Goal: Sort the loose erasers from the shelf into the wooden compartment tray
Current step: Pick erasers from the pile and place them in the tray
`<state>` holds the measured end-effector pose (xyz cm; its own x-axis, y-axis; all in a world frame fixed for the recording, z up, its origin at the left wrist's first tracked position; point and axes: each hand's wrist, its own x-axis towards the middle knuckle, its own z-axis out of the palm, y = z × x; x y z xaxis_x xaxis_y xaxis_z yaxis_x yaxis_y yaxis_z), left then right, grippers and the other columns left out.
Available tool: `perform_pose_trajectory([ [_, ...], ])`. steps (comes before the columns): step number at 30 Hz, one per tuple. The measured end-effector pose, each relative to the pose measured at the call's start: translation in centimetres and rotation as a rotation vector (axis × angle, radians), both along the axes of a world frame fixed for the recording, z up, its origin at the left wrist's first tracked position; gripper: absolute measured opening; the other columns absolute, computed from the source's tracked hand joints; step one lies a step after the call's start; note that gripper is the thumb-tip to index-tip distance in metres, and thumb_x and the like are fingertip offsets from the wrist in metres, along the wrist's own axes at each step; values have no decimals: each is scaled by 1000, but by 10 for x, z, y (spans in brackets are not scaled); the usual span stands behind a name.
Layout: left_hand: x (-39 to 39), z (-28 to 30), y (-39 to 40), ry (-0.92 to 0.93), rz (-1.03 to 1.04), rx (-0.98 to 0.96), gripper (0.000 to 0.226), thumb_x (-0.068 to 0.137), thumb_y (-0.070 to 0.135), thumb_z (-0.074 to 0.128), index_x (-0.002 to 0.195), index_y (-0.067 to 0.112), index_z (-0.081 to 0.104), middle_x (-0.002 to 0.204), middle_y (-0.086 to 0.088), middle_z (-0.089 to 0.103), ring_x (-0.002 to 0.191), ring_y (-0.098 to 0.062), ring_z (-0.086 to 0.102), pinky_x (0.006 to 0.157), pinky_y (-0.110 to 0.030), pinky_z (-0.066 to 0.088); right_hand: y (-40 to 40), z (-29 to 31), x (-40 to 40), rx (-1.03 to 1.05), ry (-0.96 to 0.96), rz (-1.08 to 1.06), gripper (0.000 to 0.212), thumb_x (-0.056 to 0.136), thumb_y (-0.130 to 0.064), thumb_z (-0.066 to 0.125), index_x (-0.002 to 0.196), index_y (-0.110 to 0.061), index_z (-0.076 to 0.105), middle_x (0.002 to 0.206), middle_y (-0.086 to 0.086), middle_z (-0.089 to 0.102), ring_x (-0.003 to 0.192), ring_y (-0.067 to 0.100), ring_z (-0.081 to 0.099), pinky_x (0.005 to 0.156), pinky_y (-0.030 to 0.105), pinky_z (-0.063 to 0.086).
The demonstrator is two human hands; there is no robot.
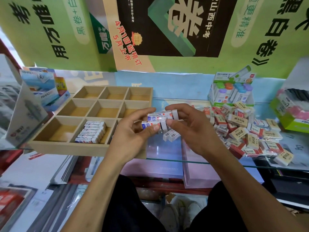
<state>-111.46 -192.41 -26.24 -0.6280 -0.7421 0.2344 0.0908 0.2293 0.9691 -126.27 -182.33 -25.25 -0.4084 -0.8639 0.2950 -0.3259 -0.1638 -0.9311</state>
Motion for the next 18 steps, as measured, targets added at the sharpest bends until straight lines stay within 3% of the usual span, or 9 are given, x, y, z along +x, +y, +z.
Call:
perform_pose_trajectory([
  [4,15,-4,-3,-11,40,26,34,77,1,75,108,16,70,99,0,72,78,-11,69,67,-22,53,-5,-2,8,53,105,76,23,92,-6,61,113,-13,65,104,2,71,95,13,67,80,25,55],
  [7,27,-7,-5,-6,114,26,36,75,-1,77,103,21,71,92,5,74,78,-11,70,70,-26,56,-12,-4,19,67,66,142,31,85,-9,71,115,-13,64,107,4,69,94,12,67,82,22,54],
  [10,40,-9,-9,-28,208,-24,38,68,10,82,100,28,71,94,2,71,78,-11,69,77,-31,58,-22,-5,29,55,217,120,37,80,-14,77,115,-19,64,105,-2,67,89,9,65,80,23,55],
  [13,57,-7,-17,-56,232,-77,38,66,20,82,101,31,71,101,-3,70,89,-19,69,84,-38,57,-33,-2,40,10,289,128,39,80,-14,77,117,-21,67,109,-5,67,95,10,65,83,29,55],
  [18,88,-4,-35,-142,307,-200,49,70,13,84,106,41,65,98,8,68,81,-14,69,75,-30,56,-60,-3,63,57,141,189,38,74,-15,82,110,-21,72,105,-4,71,96,12,68,87,41,55],
])
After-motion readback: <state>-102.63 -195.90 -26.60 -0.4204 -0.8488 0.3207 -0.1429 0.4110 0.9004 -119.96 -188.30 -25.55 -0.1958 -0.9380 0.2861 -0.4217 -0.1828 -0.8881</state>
